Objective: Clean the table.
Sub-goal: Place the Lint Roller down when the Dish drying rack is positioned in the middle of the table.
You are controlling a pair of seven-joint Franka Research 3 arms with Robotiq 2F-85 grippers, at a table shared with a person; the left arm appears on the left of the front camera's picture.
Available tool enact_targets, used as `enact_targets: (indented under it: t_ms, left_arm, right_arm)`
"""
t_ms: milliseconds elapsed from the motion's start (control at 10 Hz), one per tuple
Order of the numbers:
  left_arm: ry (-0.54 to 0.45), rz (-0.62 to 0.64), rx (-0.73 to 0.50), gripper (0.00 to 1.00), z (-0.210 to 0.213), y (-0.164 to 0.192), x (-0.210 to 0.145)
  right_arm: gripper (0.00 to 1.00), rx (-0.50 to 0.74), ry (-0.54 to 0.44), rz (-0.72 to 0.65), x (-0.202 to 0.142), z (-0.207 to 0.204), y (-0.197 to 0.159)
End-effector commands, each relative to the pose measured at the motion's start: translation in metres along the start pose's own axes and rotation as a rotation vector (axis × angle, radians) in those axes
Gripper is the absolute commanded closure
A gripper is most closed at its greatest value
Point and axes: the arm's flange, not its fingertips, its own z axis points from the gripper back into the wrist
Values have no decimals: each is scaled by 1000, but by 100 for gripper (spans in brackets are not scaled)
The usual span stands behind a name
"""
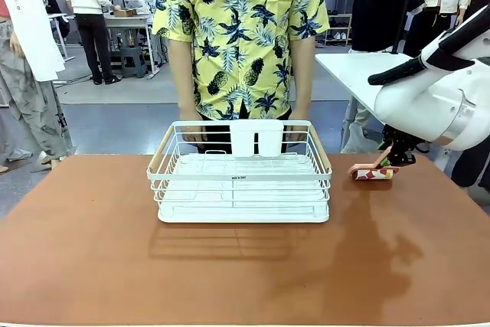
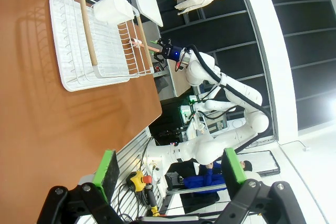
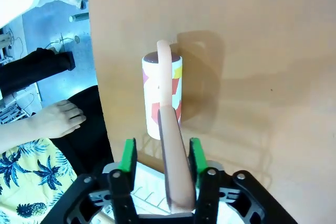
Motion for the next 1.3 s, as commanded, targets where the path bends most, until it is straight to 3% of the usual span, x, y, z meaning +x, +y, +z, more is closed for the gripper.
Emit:
enact_targets:
  t_ms: [0, 100, 200, 500, 900, 1000, 1200]
  left_arm:
    - [-3, -3, -5, 0, 2, -3, -1]
    - [-3, -3, -5, 0, 2, -3, -1]
    - [-3, -3, -5, 0, 2, -3, -1]
    - [-3, -3, -5, 0, 2, -3, -1]
    - [-3, -3, -5, 0, 2, -3, -1]
    - [-3, -3, -5, 0, 2, -3, -1]
    - [-3, -3, -5, 0, 2, -3, -1]
  right_arm:
    - [0, -62, -2, 3, -8, 17, 1]
    - [18, -119, -7, 16, -16, 33, 3]
    - [0, -155, 5, 46, -25, 53, 4]
    - [0, -251, 33, 79, -42, 105, 21]
    - [0, -272, 7, 29, -48, 112, 33]
    - [0, -247, 64, 98, -45, 120, 27]
    - [0, -247, 64, 98, -45, 120, 27]
